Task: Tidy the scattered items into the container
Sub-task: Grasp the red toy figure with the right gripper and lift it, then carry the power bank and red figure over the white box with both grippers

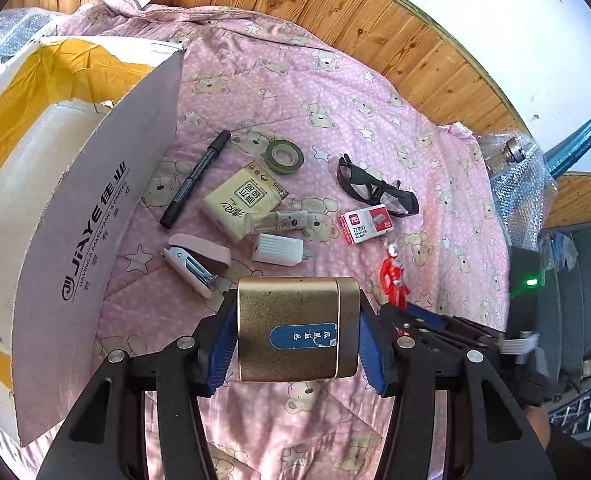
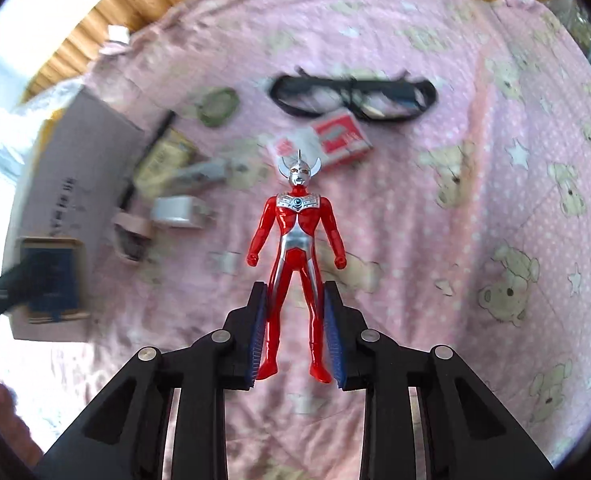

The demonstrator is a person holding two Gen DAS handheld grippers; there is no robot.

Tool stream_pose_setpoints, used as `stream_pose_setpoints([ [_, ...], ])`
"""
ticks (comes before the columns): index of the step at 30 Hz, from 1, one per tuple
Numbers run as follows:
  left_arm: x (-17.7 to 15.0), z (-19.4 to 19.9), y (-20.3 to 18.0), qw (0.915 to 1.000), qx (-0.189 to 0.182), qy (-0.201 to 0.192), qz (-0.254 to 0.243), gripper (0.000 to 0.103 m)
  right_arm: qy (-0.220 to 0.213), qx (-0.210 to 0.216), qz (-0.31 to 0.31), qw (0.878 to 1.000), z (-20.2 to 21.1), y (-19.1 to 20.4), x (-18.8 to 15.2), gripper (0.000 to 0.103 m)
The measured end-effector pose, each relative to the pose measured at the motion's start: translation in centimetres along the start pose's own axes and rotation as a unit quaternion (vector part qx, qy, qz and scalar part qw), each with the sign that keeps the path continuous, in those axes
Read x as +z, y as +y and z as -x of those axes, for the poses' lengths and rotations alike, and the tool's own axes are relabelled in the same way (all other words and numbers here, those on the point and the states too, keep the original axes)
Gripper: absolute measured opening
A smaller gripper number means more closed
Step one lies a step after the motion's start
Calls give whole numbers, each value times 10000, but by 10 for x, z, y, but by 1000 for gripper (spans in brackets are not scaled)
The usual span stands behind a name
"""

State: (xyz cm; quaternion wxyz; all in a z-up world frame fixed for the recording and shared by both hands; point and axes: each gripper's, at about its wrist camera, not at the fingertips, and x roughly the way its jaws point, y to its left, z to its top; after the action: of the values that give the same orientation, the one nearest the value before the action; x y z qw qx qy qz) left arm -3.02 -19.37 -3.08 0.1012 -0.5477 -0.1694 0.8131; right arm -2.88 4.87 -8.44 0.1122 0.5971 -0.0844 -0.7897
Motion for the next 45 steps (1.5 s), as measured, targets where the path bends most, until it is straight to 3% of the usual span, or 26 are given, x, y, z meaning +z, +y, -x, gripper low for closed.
stream_pose_setpoints([
  [12, 0, 20, 3, 9997, 248, -89, -12, 55, -173, 100, 192, 9996, 7, 48, 18, 28],
  [18, -1, 30, 2, 9994, 325, -90, -48, 55, -156, 44, 169, 9997, 14, 52, 12, 28],
  [45, 42, 58, 18, 9989, -66, -28, -466, 55, -395, -204, -181, 9988, 43, 98, 36, 28],
])
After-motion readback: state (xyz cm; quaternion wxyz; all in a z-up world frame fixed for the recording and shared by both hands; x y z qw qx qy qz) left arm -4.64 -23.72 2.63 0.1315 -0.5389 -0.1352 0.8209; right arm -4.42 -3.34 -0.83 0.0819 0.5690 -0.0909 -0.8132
